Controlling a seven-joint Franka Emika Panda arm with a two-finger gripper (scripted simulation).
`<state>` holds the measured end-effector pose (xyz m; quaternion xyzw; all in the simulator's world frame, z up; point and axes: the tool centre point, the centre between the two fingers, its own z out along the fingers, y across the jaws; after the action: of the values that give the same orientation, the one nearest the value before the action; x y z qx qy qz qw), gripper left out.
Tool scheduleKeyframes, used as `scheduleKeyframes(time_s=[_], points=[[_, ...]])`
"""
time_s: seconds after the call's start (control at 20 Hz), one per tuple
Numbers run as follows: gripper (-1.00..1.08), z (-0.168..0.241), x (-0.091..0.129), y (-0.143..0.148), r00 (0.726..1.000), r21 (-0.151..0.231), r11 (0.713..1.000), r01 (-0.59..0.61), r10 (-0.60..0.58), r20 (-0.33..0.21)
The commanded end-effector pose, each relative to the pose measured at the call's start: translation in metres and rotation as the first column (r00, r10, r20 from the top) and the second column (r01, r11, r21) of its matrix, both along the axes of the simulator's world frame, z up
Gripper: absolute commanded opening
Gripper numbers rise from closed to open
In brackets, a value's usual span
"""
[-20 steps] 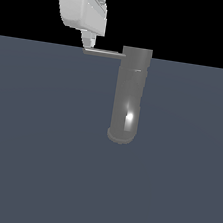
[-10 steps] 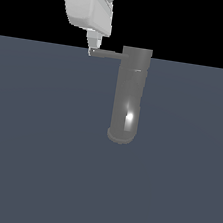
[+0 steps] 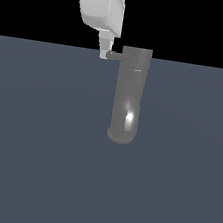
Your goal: Turn on the faucet by rotating a designated handle.
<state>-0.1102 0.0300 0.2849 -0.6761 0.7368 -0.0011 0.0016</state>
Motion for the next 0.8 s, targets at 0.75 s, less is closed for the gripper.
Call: scheduleKeyframes(time_s=[0.75], points=[[-1.0, 0.0, -0.02, -0.069, 1.0, -0.001, 1.0, 0.004, -0.004, -0.003]])
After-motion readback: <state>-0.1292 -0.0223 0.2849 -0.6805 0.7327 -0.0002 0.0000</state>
